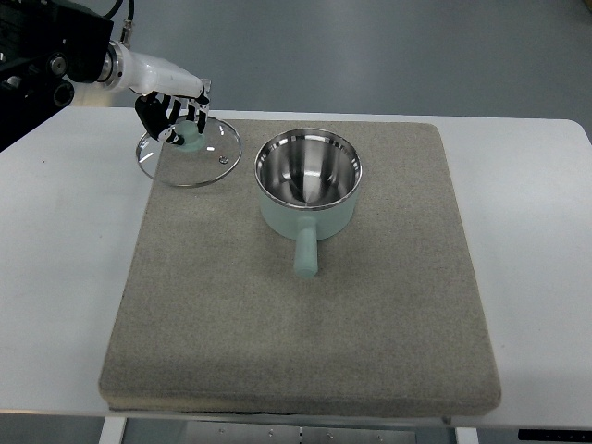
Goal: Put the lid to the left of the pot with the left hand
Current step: 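Lift the glass lid off the pot and carry it beside the pot, then lower the lid onto the mat and open the left hand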
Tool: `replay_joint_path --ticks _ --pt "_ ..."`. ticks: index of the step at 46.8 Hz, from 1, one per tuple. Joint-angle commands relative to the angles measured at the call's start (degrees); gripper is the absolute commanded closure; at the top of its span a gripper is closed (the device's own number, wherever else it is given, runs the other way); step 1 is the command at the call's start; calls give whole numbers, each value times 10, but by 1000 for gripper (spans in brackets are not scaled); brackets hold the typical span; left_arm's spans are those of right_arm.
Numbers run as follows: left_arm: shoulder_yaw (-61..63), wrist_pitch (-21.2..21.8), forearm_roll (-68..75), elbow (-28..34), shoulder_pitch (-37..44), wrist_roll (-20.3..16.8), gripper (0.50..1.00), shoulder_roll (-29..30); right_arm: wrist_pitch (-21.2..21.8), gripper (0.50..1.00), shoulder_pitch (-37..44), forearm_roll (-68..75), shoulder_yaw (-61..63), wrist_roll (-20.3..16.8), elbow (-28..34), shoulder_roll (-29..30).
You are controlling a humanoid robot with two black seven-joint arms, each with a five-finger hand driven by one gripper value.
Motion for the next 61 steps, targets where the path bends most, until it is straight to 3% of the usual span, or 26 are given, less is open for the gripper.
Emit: replay_joint_path --ticks 1,15,24,33,48,50,61 --pt "1 0 0 13 10 0 1000 -3 0 579 0 0 0 0 0 0" --pt "1 0 20 34 43 1 1000 -12 0 579 0 0 0 0 0 0" --pt "1 52 18 46 56 1 1000 -26 0 579 0 0 0 0 0 0" --pt "1 65 13 47 62 1 1000 -26 0 579 0 0 0 0 0 0" --pt "1 136 7 61 79 0 570 -33 0 579 0 0 0 0 0 0" --pt "1 139 6 62 83 0 540 -33 0 579 0 0 0 0 0 0" --pt "-5 139 -30 62 86 0 506 -31 0 579 0 0 0 0 0 0"
